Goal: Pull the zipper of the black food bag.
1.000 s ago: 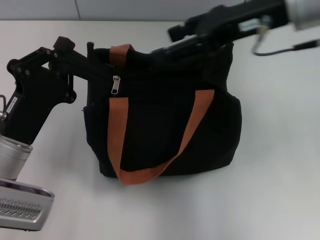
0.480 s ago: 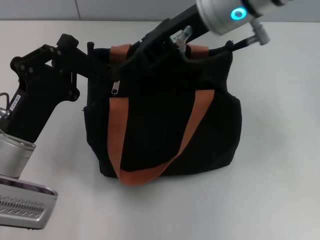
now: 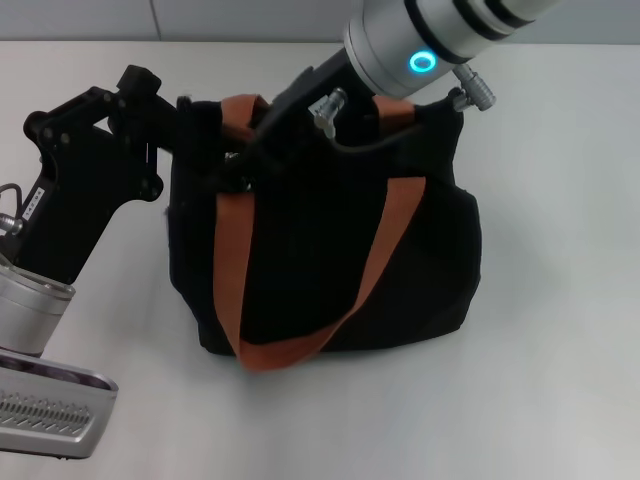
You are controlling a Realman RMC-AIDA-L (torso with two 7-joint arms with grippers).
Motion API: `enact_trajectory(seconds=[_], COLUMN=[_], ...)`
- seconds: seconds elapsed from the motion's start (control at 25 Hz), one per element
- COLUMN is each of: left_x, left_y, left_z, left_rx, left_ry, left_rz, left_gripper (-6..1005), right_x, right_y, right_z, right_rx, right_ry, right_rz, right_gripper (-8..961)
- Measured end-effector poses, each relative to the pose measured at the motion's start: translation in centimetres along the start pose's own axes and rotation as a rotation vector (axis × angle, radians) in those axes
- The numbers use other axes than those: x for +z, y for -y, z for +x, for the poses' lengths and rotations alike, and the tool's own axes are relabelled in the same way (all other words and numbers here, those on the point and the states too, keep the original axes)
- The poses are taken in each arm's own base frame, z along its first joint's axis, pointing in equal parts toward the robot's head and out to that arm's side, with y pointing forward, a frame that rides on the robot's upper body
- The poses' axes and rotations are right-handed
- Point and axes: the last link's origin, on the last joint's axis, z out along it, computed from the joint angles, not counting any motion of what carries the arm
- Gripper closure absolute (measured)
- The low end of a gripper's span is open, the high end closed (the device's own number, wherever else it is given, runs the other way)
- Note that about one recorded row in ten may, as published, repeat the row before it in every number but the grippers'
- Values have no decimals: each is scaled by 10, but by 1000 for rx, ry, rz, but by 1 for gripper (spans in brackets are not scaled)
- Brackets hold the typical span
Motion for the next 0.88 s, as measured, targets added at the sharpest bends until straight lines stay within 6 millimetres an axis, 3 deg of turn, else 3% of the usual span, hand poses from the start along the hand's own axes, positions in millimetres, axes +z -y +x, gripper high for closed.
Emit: enact_trajectory(seconds=[0.28, 0.64, 0.88], left_x=[0, -1, -2], left_y=[-1, 1, 4], left_z=[1, 1, 4], left_rx=[-3, -2, -9], left_ry=[-4, -5, -18], left_rz=[-1, 10, 31], left_gripper=[980, 978, 978], right_x=[-2, -32, -36], right_y=[6, 5, 7], right_z=[0, 2, 5], right_rx=[-14, -47, -64], right_ry=[-41, 38, 41], right_rz=[111, 138, 140], right_gripper=[110, 115, 114])
